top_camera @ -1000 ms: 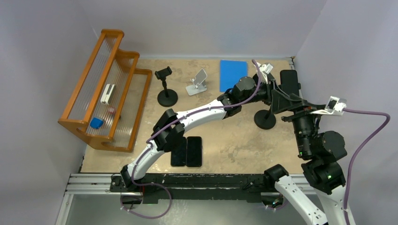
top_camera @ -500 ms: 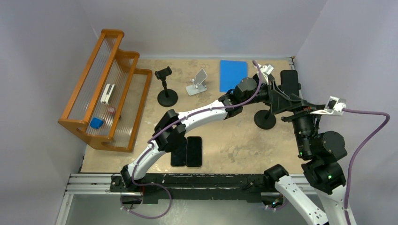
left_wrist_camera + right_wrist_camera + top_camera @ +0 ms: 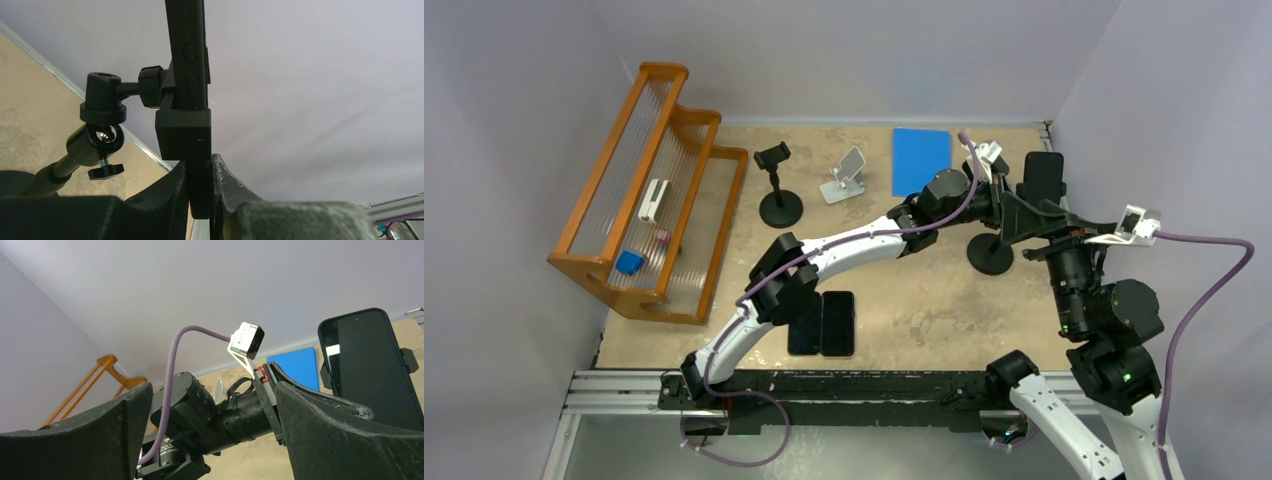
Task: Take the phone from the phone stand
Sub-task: Move the phone stand with the phone to the center of the board.
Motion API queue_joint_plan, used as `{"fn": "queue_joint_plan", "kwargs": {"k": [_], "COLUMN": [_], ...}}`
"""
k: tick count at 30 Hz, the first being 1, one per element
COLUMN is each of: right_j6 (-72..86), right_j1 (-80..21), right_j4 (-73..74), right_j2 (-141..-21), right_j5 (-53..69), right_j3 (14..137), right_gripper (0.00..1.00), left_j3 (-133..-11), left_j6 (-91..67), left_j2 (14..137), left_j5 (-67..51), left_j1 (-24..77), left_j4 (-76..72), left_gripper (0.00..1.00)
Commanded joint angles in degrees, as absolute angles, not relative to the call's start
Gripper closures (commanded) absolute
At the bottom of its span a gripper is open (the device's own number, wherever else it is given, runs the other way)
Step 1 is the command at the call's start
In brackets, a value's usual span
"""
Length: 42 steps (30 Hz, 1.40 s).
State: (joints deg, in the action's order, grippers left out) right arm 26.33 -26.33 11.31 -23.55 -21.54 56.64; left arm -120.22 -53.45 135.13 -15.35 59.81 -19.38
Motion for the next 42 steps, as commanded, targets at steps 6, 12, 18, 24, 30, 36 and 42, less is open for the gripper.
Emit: {"fn": "queue_joint_plan", "kwargs": {"k": [6,12,18,24,30,36,42], "right_j6": [25.99,25.96,26.19,26.80,27.00,28.34,30.52], "right_j1": [-27.77,-27.78,-27.79,-27.83,-27.78,-27.79,-27.76], "right_j4": [8.23,7.35,6.64,5.27,1.52,-1.75,-3.81], "right_j2": [-20.63,-20.69,-21.24,-21.99,-23.92,-28.70,-33.91], "right_j5": [-22.23,-22.39,-21.66,-20.64,-18.47,-14.45,-11.32], "right_j3": [60.33,60.54,60.47,59.19,57.89,58.26,59.06], "right_gripper": [0.07,0.07,0.07,0.07,0.07,0.09,0.13], "left_j3": [-113.91,-109.02,-102.86,-94.43,-86.99,-79.63,-70.36], "left_j6": [-51.51,-50.25,-50.21,-50.42,-50.23,-49.66,-49.84], "left_j2": [123.57,119.09,114.78,108.38,102.69,96.34,87.87], "left_j5": [-11.18,-8.90,-7.56,-6.73,-6.15,-5.37,-3.06], "left_j1": [60.12,60.12,59.62,58.26,57.18,56.74,55.38], "left_j4": [-25.31,-26.14,-27.71,-29.32,-29.66,-29.68,-29.22], "left_gripper": [1.00,1.00,1.00,1.00,1.00,1.00,1.00]}}
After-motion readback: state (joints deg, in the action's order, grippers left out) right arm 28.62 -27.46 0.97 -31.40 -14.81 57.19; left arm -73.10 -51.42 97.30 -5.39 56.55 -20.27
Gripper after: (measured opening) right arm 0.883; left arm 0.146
